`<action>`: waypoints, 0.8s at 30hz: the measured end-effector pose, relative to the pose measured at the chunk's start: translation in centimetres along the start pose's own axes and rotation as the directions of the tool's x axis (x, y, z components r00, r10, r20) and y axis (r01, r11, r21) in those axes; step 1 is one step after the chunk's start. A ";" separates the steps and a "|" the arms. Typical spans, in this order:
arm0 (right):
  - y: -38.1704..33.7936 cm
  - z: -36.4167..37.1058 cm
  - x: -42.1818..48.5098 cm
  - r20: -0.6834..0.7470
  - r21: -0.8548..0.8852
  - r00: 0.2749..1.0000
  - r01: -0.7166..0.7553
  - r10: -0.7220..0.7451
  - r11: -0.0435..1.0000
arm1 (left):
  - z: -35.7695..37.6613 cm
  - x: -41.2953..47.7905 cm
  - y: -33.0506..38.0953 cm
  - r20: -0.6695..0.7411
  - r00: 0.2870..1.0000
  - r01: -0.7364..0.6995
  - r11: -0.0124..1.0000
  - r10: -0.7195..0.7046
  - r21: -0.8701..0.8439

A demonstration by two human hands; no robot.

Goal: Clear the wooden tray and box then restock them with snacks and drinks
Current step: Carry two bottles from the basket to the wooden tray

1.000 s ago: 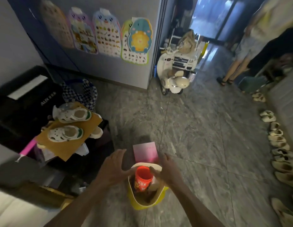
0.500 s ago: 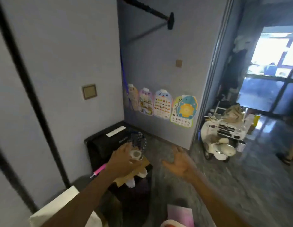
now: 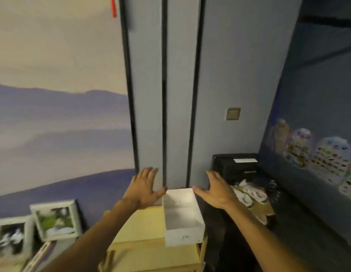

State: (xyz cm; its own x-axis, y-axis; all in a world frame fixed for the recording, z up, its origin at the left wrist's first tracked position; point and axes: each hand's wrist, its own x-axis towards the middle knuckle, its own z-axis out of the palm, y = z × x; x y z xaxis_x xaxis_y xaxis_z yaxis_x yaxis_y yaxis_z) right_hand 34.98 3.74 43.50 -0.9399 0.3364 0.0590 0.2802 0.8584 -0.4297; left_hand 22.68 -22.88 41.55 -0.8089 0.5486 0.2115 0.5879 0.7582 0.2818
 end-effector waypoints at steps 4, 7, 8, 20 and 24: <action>-11.9 6.1 0.1 0.085 0.019 0.975 0.205 -0.206 0.979 | -5.9 -9.8 -11.0 -0.082 0.970 0.235 0.971 -0.230 0.051; -21.6 11.0 -0.3 0.111 0.051 0.933 0.338 -0.342 0.940 | -10.2 -18.2 -19.0 -0.150 0.906 0.411 0.907 -0.395 0.089; -25.0 12.7 -0.7 0.119 0.073 0.914 0.381 -0.387 0.922 | -11.5 -21.1 -21.5 -0.172 0.880 0.461 0.883 -0.442 0.090; -59.9 30.9 -13.7 0.341 0.219 0.625 0.674 -0.702 0.706 | -22.1 -52.9 -42.5 -0.282 0.519 0.840 0.542 -0.807 -0.004; -67.7 35.9 -17.5 0.395 0.242 0.535 0.723 -0.747 0.647 | -23.3 -60.2 -47.3 -0.283 0.407 0.901 0.433 -0.869 -0.033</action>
State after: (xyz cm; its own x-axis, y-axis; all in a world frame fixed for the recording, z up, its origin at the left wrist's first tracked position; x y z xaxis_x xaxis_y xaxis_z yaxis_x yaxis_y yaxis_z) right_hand 25.49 -74.22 39.23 -0.7894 -0.6138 -0.0033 -0.5460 0.7046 -0.4532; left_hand 43.71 -99.93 37.27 -0.8384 -0.5348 0.1058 -0.4740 0.8109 0.3432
